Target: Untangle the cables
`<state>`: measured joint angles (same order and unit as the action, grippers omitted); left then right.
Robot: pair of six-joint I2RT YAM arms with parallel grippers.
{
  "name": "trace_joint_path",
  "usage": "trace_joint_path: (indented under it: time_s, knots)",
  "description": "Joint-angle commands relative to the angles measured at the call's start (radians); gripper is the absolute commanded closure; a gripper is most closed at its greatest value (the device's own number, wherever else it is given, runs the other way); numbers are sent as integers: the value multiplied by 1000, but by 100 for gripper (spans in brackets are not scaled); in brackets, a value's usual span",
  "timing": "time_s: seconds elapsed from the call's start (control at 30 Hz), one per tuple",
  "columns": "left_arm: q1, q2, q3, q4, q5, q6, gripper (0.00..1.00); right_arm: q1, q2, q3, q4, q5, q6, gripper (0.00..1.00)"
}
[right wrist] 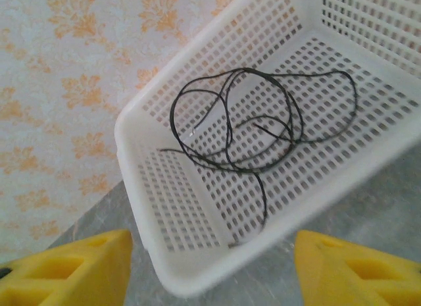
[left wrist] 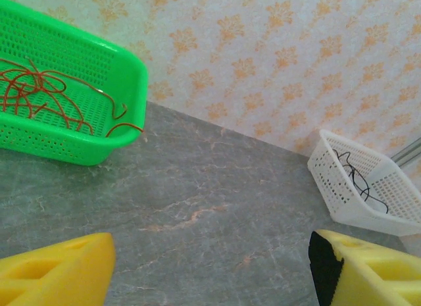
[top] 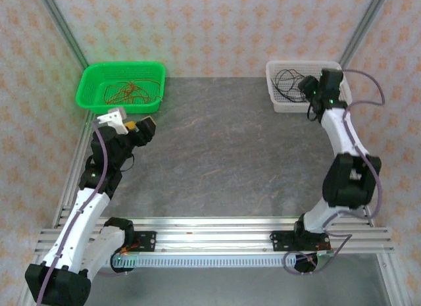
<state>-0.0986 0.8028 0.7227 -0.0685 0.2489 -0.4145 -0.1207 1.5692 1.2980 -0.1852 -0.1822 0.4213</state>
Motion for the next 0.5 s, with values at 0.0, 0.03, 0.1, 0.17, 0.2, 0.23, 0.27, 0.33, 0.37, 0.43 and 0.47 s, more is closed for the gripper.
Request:
trace_joint_path:
  time_s: [0.0, 0.03, 0.1, 0.17, 0.2, 0.23, 0.27, 0.33, 0.37, 0.43, 0.47]
  knots:
    - [-6, -29, 17, 55, -54, 75, 21, -6, -176, -181, 108, 59, -30, 34]
    - [-5, -33, 13, 59, -74, 92, 21, -7, -234, -242, 124, 70, -38, 34]
    - [-5, -37, 0, 67, -102, 131, 21, -5, -337, -339, 143, 96, -46, 33]
    - [-5, -46, -35, 89, -128, 157, 21, -4, -437, -438, 182, 101, -65, 31]
    - [-6, -52, -59, 112, -149, 163, 21, -3, -478, -489, 208, 106, -77, 30]
    - [-5, -62, -91, 141, -179, 162, 21, 0, -523, -543, 243, 110, -94, 29]
    - [-5, -70, -123, 178, -213, 157, 21, 3, -560, -592, 280, 114, -112, 28]
    - [-6, -84, -218, 296, -298, 153, 21, 11, -629, -701, 369, 126, -150, 28]
    - [-6, -86, -260, 357, -342, 156, 21, 16, -657, -764, 428, 128, -171, 28]
    - [-5, -76, -371, 526, -482, 174, 21, 34, -720, -925, 630, 112, -233, 28]
    - [-5, -63, -419, 612, -547, 190, 21, 44, -739, -994, 729, 94, -261, 28]
